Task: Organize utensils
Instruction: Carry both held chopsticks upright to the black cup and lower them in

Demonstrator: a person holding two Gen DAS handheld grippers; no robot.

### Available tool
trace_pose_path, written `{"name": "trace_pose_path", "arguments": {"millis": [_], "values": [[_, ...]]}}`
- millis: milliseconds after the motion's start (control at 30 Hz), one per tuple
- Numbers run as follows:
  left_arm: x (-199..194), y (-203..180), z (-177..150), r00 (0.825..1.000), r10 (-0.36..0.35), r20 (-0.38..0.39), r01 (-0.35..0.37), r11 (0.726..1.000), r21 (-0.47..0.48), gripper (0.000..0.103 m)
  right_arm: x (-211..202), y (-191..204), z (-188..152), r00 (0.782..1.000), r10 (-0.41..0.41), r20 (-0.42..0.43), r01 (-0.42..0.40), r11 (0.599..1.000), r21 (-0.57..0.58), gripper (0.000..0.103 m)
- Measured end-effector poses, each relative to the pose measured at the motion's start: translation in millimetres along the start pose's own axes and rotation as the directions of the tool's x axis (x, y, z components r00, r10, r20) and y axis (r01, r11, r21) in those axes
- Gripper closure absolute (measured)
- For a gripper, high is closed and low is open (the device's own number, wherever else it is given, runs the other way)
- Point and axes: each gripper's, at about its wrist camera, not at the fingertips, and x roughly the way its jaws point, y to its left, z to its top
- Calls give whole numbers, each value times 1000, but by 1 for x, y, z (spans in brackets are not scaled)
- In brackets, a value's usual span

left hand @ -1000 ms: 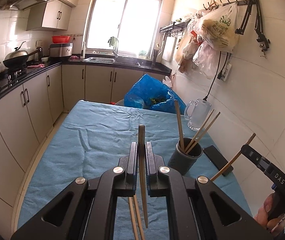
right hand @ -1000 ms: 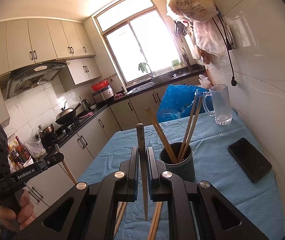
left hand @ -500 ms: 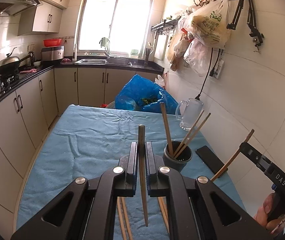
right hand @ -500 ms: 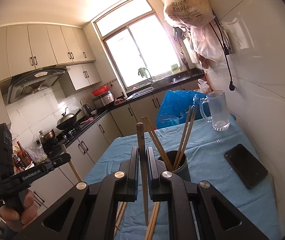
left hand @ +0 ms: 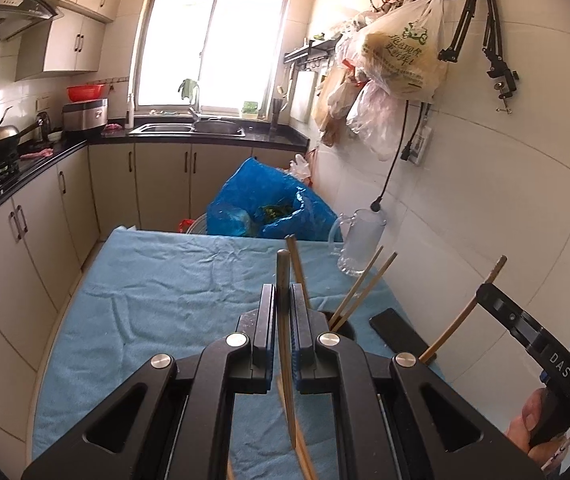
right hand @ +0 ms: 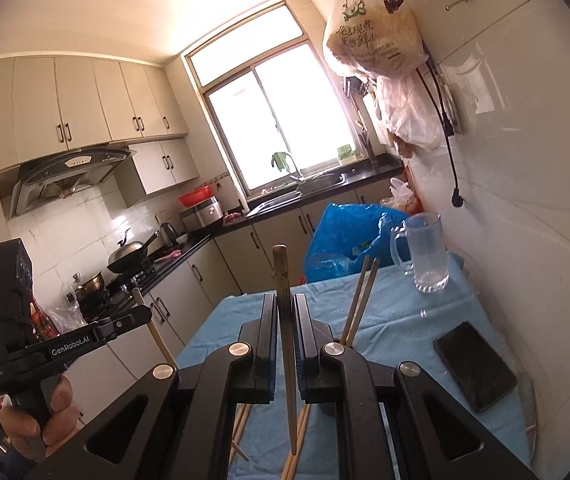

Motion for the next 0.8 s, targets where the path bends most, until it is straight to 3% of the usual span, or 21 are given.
{"name": "trace_pose_path", "arguments": {"millis": [567, 667, 800], "values": [[36, -28, 80, 995, -24, 101, 25, 1000, -14, 97, 36, -17, 75, 995, -56, 82, 56, 998, 9, 95], [53, -28, 83, 994, -11, 105, 15, 999, -32, 97, 47, -19, 79, 993, -76, 85, 77, 997, -1, 95], [86, -20, 70, 999, -11, 46, 14, 998, -64, 97, 67, -26, 72, 994, -95, 55, 95, 995, 2, 95]]}}
